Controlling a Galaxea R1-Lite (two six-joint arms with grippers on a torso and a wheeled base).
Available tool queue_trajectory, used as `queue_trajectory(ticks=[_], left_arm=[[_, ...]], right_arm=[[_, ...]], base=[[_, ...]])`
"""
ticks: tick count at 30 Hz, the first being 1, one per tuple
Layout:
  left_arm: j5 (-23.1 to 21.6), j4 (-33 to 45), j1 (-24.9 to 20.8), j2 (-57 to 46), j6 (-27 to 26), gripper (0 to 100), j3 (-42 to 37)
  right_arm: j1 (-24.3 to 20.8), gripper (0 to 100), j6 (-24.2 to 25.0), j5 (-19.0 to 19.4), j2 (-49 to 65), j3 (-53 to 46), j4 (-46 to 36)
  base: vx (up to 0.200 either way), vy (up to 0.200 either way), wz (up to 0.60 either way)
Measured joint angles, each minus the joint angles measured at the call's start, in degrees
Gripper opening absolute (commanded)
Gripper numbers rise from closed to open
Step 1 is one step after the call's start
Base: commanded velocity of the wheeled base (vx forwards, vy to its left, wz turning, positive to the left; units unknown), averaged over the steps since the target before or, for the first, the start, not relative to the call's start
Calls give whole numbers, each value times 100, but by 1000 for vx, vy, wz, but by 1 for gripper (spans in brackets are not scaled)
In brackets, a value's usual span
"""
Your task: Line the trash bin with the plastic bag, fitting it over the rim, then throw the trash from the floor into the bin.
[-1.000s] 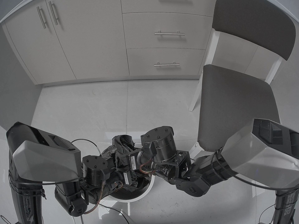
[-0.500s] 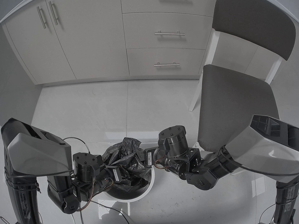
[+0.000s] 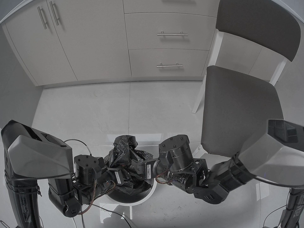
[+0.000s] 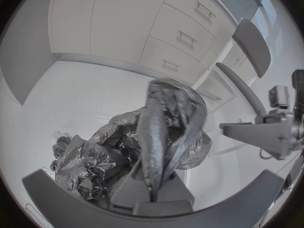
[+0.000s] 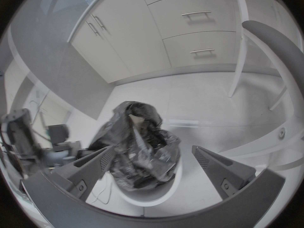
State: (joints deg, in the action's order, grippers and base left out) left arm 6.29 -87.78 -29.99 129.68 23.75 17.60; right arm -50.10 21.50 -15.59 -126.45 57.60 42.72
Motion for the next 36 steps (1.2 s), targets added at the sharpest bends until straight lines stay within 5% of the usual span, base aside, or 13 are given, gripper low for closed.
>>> queue_trajectory(ticks=[10, 31, 36], left_arm=[[-17, 1, 1, 55, -27, 0, 122], [-35, 1, 15, 254, -43, 0, 273], [-33, 0, 48, 304, -44, 0, 299]], right_arm=[[-341, 100, 293, 566, 433, -472, 107], [429, 100, -123, 467, -1448, 719, 529], [440, 100, -402, 95, -1748, 1048, 261]], base=[[0, 0, 0], [0, 0, 0], [0, 0, 0]])
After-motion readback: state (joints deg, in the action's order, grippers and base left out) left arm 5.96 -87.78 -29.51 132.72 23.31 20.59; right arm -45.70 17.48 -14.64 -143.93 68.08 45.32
